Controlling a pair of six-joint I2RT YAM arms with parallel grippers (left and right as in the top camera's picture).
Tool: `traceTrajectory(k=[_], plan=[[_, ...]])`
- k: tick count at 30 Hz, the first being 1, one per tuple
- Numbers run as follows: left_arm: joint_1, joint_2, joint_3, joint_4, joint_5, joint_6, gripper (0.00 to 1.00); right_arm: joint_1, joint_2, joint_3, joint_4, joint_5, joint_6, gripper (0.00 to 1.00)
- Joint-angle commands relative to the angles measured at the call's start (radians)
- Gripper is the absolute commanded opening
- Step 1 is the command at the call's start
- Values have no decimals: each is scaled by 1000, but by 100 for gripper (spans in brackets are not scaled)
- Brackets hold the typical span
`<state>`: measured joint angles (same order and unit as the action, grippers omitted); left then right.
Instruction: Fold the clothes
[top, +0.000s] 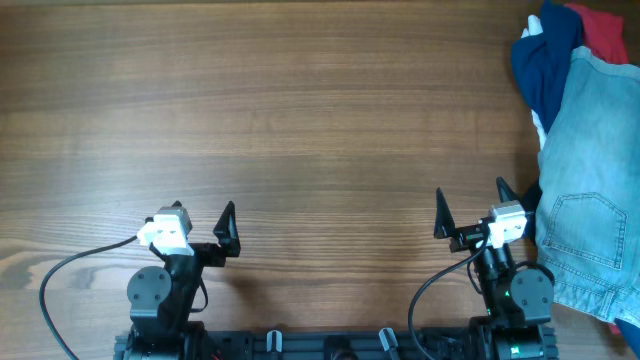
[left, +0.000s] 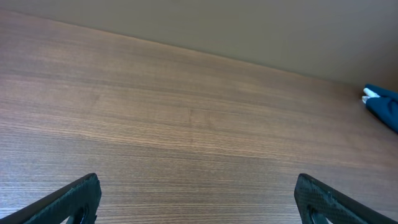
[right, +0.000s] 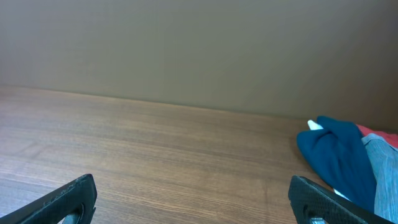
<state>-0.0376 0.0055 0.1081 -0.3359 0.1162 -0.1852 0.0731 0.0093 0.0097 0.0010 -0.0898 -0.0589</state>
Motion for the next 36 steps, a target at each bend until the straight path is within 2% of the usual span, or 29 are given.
traceTrajectory(k=[1,29,32,36], plan=[[-5,-1,-6,4,-17,5,100,-5,5,-4,6,-22,-20,100],[-5,-1,-6,5,15,4,100,-5,5,-4,6,-22,-16,100],[-5,-1,-6,11,25,3,100,-5,5,-4,6,-22,84,100],[-5,-1,-5,19,27,-63,100,-5,5,-2,3,-35,193,100]])
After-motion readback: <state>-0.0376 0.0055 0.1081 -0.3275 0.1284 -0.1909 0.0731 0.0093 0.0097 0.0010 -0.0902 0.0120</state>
